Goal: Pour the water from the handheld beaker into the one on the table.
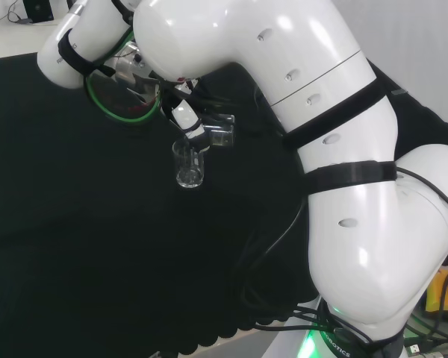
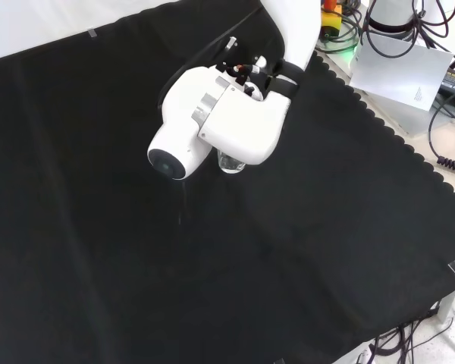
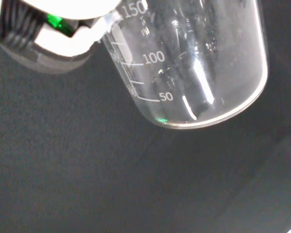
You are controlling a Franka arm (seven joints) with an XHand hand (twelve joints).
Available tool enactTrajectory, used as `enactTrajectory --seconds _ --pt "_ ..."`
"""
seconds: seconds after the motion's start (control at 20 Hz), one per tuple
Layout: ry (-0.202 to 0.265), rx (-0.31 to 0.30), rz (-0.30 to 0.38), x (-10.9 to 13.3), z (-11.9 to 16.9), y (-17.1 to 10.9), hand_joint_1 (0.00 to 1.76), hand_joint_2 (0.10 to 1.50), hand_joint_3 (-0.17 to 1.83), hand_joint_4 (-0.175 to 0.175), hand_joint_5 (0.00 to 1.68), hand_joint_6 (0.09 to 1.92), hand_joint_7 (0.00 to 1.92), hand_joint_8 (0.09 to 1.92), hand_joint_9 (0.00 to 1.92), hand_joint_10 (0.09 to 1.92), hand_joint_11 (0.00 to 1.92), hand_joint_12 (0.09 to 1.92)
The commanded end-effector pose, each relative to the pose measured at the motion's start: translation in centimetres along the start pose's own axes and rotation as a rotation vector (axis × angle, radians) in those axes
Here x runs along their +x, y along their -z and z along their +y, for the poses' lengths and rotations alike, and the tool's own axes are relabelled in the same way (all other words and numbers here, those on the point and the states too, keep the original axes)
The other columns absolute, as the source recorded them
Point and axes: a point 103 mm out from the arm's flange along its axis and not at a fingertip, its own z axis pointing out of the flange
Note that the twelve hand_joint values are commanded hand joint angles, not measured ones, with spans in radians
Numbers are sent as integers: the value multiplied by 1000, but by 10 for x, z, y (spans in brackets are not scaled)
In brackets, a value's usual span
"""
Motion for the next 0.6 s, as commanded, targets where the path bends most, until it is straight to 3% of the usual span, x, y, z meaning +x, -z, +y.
enactTrajectory --seconds 0.05,0.6 --pt "-1 -2 -23 3 -2 7 1112 731 562 170 1211 748 1581 595 1842 87 1692 476" --pt "3 -20 0 2 -6 6 1111 732 561 175 1212 746 1581 595 1842 87 1694 477"
